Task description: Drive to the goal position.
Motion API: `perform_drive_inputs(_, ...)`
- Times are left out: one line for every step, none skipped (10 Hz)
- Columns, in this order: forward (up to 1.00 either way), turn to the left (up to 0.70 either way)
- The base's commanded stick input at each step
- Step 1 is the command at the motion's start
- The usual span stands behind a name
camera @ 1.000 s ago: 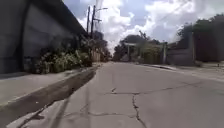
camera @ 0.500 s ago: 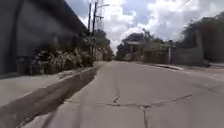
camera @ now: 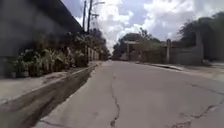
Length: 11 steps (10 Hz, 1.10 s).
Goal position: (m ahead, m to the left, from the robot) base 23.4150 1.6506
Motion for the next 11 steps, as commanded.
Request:
perform_drive_inputs(1.00, 0.00)
perform_drive_inputs(1.00, 0.00)
perform_drive_inputs(1.00, 0.00)
perform_drive_inputs(1.00, 0.00)
perform_drive_inputs(1.00, 0.00)
perform_drive_inputs(1.00, 0.00)
perform_drive_inputs(1.00, 0.00)
perform_drive_inputs(1.00, 0.00)
perform_drive_inputs(1.00, 0.00)
perform_drive_inputs(1.00, 0.00)
perform_drive_inputs(1.00, -0.03)
